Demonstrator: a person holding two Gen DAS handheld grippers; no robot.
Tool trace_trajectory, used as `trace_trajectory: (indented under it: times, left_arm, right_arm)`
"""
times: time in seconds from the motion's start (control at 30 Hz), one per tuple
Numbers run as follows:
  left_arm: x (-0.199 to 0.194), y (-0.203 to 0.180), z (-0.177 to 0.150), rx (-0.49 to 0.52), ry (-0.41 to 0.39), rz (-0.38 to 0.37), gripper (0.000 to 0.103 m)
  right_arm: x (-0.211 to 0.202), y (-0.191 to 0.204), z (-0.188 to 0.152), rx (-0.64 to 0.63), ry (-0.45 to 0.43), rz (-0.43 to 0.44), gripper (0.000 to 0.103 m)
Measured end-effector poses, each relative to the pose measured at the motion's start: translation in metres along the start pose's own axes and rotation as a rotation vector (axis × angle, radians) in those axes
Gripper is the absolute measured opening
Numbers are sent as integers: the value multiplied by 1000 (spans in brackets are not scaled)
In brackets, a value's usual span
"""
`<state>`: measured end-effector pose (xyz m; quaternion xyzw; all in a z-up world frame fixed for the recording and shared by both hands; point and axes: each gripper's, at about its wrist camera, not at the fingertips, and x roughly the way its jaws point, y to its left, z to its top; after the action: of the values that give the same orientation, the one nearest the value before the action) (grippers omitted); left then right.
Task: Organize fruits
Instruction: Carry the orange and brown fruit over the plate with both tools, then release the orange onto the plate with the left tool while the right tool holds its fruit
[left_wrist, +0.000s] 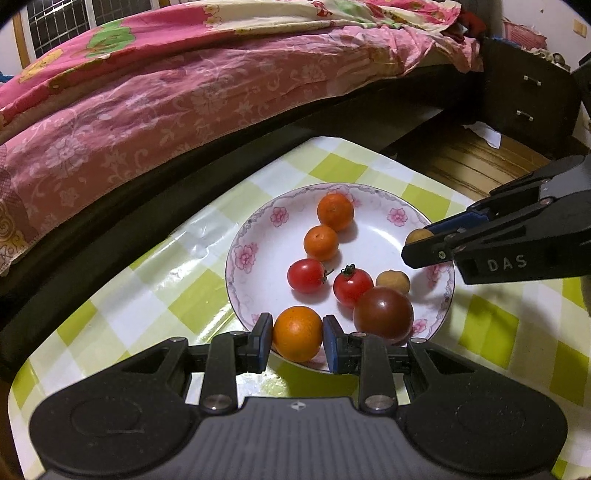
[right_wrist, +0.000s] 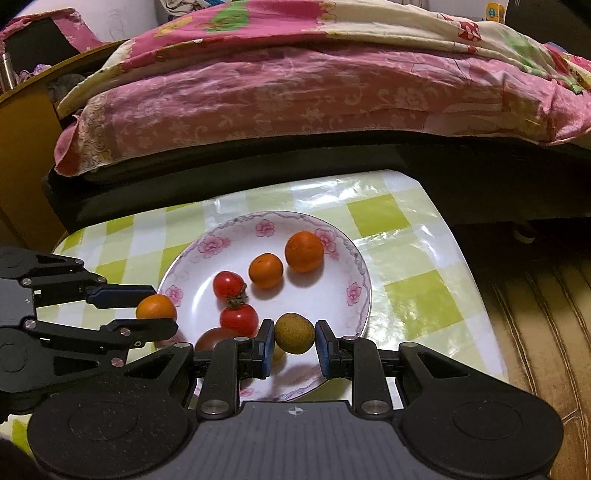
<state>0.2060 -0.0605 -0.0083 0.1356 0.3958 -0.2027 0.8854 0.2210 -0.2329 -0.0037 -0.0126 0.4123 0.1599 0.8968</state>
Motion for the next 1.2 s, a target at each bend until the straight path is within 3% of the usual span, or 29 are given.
trace_trajectory:
  times: [1.2]
  left_arm:
    - [11, -3, 1, -4, 11, 7, 36]
  right_arm:
    - [29, -9, 1, 66, 33, -12, 21]
